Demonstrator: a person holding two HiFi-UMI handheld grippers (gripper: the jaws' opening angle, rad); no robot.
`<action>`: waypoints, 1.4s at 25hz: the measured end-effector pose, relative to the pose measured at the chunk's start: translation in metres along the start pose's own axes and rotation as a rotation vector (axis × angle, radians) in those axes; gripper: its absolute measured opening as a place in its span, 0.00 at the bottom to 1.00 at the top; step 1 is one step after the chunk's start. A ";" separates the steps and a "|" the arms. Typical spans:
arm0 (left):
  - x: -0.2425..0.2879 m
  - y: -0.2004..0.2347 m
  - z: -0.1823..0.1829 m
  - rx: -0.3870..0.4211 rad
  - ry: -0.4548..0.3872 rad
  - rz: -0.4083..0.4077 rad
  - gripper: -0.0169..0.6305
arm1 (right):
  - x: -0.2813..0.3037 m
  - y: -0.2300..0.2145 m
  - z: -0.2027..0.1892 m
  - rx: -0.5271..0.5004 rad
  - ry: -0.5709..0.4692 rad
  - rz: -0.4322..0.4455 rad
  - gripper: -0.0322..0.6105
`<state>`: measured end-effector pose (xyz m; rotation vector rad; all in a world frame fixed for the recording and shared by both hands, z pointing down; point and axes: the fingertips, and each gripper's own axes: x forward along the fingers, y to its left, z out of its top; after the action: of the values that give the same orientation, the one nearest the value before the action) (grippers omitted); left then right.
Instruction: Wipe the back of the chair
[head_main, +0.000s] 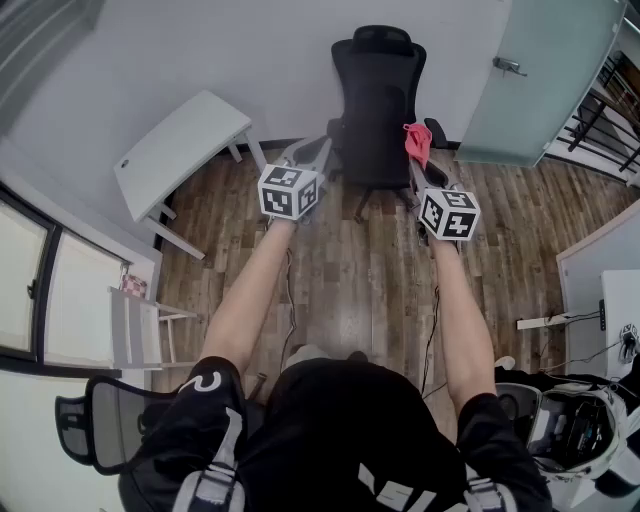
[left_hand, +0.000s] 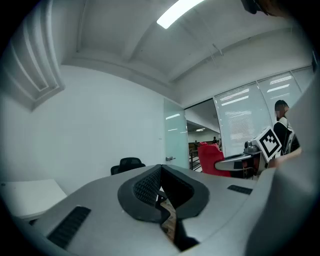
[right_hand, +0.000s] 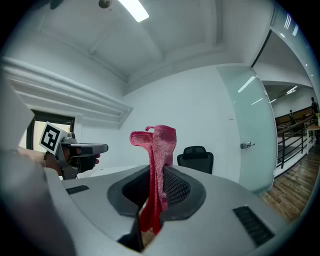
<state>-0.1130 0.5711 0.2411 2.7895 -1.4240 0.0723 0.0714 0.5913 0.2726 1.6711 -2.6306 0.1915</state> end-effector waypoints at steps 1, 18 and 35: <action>0.003 -0.001 0.000 0.002 0.001 -0.001 0.06 | 0.001 -0.004 0.000 0.002 -0.001 0.000 0.15; 0.080 0.045 -0.036 -0.031 0.041 0.009 0.06 | 0.081 -0.059 -0.017 0.017 0.030 0.008 0.15; 0.254 0.184 -0.041 -0.073 0.074 -0.065 0.06 | 0.279 -0.131 -0.006 0.021 0.088 -0.029 0.15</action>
<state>-0.1146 0.2593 0.2910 2.7406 -1.2927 0.1194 0.0704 0.2861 0.3135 1.6656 -2.5482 0.2869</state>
